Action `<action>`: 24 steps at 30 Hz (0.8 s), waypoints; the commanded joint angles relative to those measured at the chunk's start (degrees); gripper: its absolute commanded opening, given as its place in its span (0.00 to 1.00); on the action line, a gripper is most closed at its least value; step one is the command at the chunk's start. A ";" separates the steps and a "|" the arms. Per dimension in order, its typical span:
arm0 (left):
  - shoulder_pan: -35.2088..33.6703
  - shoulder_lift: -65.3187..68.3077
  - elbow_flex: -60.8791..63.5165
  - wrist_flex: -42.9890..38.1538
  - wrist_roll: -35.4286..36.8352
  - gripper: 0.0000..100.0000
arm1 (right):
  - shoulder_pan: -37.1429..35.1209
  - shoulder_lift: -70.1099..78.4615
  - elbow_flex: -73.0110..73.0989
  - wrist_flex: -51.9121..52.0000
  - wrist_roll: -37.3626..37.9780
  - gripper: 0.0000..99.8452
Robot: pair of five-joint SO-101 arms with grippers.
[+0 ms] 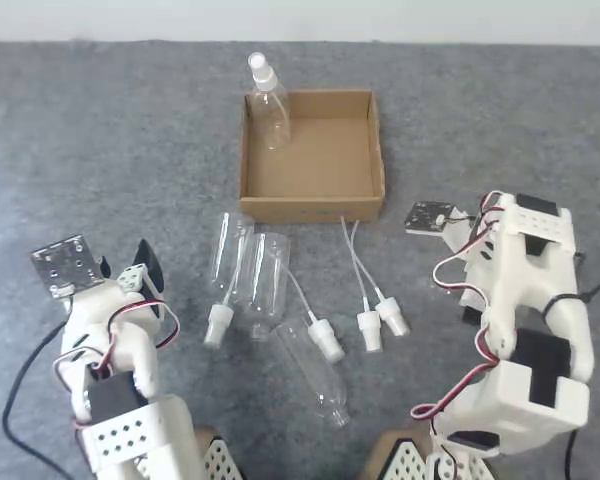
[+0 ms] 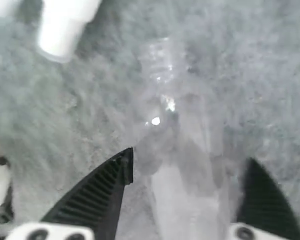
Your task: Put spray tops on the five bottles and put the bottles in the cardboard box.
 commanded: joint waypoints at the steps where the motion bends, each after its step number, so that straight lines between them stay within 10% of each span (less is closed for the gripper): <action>1: -0.26 -0.97 -0.75 -2.02 -0.35 0.20 | -2.77 -1.01 -6.95 7.43 -0.97 0.43; 24: -0.26 -0.97 -0.75 -2.02 -0.35 0.20 | -9.10 -0.22 -2.29 1.19 -0.62 0.39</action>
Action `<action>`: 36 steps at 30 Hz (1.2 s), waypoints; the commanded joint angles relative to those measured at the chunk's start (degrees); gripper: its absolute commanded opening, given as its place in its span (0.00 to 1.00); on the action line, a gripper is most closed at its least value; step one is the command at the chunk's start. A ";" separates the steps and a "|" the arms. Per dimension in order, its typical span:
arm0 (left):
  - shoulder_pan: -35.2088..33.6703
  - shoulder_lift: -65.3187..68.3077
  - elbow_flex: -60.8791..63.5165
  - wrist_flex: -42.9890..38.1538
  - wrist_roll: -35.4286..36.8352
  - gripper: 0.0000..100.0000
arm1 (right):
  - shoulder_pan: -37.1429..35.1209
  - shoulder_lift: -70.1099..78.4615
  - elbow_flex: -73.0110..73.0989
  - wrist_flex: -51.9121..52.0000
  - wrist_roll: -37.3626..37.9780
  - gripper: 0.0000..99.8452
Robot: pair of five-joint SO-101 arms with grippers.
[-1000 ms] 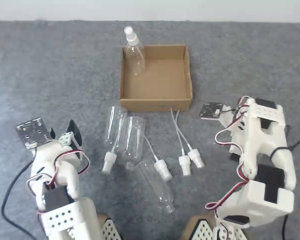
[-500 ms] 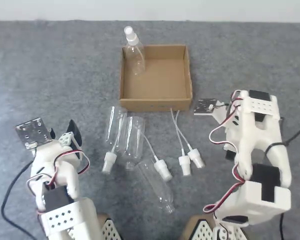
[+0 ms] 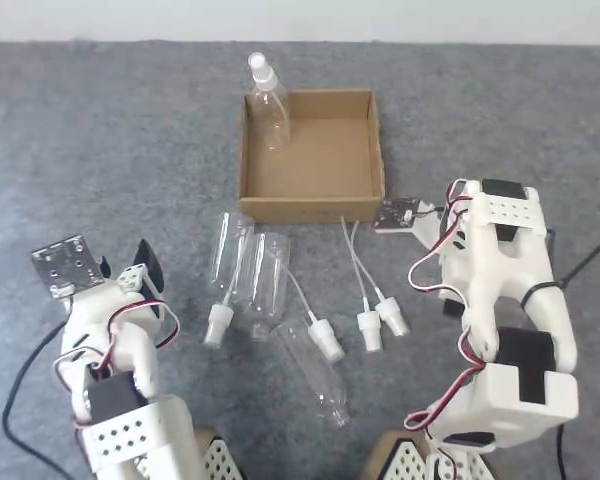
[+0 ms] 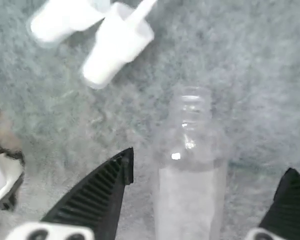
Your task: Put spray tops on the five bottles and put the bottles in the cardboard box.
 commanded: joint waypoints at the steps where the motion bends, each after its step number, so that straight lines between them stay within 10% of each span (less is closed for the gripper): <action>1: -0.26 -0.97 -0.75 -2.02 -0.35 0.20 | -0.40 -0.31 2.37 -4.79 -0.35 0.38; 36: -0.26 -0.97 -0.75 -2.02 -0.35 0.20 | -1.45 0.22 2.81 -7.25 -3.34 0.13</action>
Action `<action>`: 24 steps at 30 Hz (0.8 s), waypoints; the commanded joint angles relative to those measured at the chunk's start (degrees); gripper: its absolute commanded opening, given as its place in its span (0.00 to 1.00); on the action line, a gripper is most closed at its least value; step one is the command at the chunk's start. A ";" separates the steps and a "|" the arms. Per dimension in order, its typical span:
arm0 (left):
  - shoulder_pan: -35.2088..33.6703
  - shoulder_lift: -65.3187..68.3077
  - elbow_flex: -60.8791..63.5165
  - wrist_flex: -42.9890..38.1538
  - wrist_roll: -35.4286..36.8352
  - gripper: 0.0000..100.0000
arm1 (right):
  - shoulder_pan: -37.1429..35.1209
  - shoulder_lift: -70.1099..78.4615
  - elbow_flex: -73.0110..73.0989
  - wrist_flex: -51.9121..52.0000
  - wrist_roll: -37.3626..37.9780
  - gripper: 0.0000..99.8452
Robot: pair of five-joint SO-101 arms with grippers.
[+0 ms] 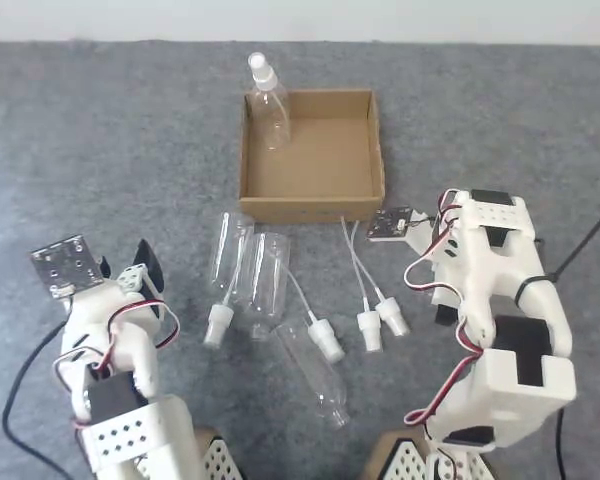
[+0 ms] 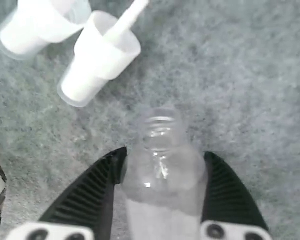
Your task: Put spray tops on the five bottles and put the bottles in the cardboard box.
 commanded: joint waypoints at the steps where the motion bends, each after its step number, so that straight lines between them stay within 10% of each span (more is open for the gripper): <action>1: -0.26 -0.97 -0.75 -2.02 -0.35 0.20 | -0.57 -4.70 -0.70 -0.13 -4.66 0.13; 12: -0.26 -0.97 -0.75 -2.02 -0.35 0.20 | -0.66 -7.08 -0.44 -3.65 -24.44 0.13; 24: -0.26 -0.97 -0.75 -1.93 -0.35 0.20 | -2.24 -4.18 -0.70 -3.03 -23.12 0.31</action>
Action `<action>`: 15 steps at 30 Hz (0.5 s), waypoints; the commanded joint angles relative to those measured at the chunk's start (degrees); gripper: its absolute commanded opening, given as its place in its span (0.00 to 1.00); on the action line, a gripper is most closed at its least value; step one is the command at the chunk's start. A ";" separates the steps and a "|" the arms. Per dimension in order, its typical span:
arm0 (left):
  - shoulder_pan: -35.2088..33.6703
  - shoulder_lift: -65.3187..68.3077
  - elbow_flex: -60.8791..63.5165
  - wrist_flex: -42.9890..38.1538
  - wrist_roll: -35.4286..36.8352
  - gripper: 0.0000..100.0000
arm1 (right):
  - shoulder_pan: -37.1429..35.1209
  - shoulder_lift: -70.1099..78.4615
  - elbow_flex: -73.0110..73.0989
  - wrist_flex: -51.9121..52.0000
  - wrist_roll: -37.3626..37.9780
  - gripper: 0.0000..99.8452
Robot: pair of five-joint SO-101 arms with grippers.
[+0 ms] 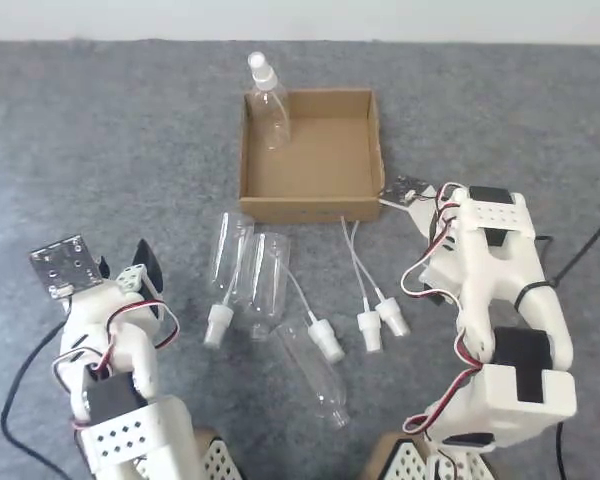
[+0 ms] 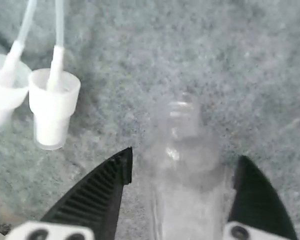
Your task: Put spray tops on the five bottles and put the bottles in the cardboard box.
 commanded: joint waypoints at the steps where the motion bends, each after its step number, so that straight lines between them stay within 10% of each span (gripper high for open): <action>1: -0.26 -0.97 -0.75 -1.93 -0.35 0.20 | -0.75 -0.31 -0.70 0.22 2.55 0.31; 15: -0.26 -0.97 -0.75 -1.93 -0.35 0.20 | -0.40 0.31 -0.44 -0.40 4.13 0.26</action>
